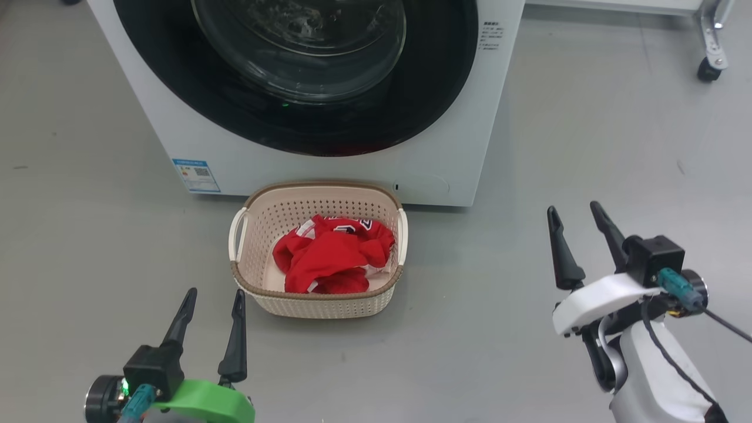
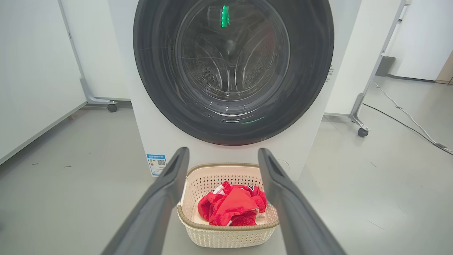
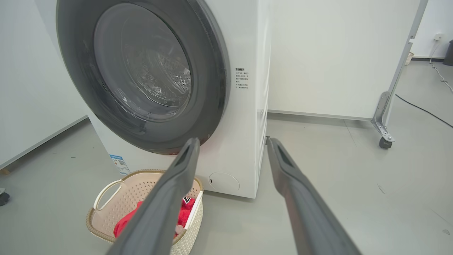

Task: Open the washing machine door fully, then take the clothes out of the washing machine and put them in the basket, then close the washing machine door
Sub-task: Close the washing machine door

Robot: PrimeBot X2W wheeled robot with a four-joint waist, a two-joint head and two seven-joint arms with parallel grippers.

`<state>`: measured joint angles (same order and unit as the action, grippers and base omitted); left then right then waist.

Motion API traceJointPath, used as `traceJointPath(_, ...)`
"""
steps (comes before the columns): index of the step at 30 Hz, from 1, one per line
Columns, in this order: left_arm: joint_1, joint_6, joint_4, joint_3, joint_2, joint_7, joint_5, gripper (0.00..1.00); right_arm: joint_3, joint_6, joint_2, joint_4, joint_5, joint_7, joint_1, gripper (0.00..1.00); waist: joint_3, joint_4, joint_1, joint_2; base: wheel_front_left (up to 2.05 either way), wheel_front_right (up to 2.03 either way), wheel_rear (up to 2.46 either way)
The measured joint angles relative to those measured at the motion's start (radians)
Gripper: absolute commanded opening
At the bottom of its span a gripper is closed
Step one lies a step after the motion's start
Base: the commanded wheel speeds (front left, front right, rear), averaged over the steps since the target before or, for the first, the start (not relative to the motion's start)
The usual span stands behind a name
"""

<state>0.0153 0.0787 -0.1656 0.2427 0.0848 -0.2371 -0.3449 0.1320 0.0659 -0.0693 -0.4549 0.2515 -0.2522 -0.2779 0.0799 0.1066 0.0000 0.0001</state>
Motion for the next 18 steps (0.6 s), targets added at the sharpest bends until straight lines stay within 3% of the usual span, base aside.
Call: traceJointPath(18,-0.063,0.010,0.017,-0.002,0.017,0.048,-0.002,1.00,0.022,-0.036,0.014,0.123,0.002,0.000,0.198,1.00,-0.074,-0.082,0.0000,0.0000,0.00,0.00,0.00)
